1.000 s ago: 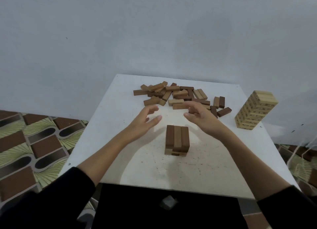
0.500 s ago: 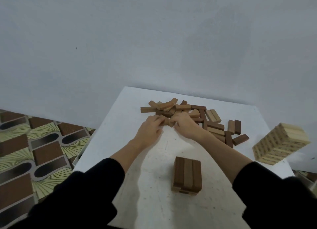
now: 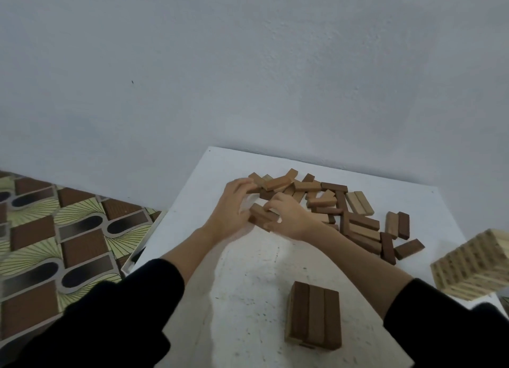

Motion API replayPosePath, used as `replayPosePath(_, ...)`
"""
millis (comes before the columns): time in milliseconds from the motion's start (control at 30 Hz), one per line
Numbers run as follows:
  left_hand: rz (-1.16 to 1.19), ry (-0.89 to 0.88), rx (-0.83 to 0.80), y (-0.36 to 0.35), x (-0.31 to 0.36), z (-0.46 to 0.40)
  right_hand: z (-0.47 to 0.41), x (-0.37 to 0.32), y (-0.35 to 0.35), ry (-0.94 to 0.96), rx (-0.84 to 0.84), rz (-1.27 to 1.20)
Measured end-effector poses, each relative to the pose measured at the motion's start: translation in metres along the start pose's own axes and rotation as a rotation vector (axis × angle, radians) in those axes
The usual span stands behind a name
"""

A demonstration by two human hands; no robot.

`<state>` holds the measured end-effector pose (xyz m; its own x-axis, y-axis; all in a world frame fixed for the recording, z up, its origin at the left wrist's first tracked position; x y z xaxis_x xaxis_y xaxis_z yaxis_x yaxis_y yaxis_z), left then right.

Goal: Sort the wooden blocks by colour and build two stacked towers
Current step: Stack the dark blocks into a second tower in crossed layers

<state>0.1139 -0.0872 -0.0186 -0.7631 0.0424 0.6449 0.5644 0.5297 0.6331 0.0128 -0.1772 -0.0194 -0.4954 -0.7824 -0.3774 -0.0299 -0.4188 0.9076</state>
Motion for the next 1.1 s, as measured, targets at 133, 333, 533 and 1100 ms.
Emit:
replayPosePath(133, -0.131, 0.112, -0.101, 0.004, -0.018, -0.029, -0.006, -0.005, -0.007, -0.021, -0.042, 0.055)
replayPosePath(333, -0.208, 0.183, -0.174, -0.004, -0.043, -0.031, -0.009, -0.002, -0.012, -0.095, 0.034, 0.053)
replayPosePath(533, -0.104, 0.33, 0.081, 0.01, -0.043, -0.004, -0.011, 0.01, -0.006, -0.211, 0.041, 0.035)
replayPosePath(1100, 0.016, 0.228, -0.021, -0.005, -0.023, 0.033, -0.004, -0.02, -0.013, -0.129, -0.038, 0.043)
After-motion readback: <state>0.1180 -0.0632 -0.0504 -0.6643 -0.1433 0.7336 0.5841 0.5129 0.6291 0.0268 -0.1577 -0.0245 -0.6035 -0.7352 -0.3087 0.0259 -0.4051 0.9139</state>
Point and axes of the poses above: each hand's wrist, its own z-axis away from the middle knuckle, its own y-axis out of the back of the hand, x = y × z, the point moved 6 cm from there along -z, towards the middle knuckle, and after that the axes turned 7 degrees about -y, right-handed, at the moved point
